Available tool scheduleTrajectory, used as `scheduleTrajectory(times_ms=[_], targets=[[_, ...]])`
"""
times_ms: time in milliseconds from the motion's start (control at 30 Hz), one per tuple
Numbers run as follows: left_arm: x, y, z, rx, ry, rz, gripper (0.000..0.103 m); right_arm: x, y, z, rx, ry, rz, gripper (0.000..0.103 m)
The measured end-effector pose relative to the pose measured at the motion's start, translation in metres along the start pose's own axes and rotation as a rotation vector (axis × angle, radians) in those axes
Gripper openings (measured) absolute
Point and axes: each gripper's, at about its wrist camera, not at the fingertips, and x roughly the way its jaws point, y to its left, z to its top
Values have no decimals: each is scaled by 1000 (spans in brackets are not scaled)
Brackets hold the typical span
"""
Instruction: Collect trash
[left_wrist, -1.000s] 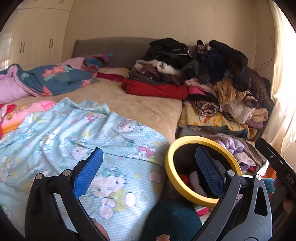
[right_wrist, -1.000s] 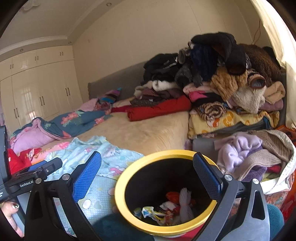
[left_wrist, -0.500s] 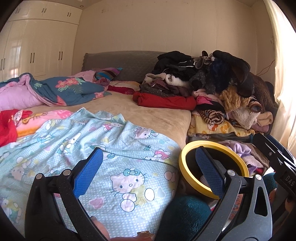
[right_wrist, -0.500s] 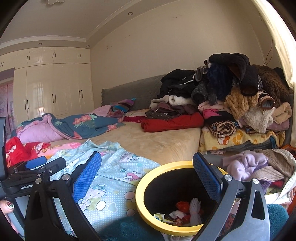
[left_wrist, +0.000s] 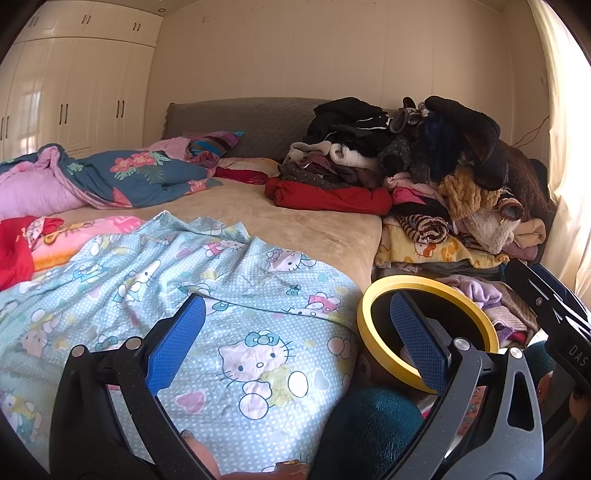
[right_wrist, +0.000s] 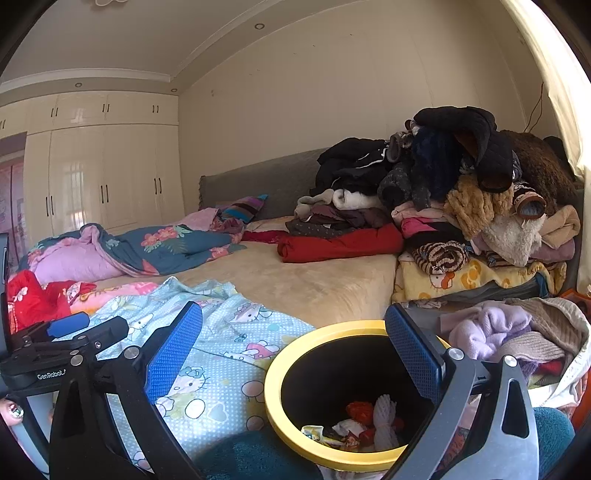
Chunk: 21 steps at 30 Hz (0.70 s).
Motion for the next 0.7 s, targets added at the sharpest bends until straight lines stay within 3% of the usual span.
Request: scheduleTrajectory(times_ms=[700], targets=[[2,1,-2,-4,9,3,92,0,-2,-4,-4,2,-5,97]])
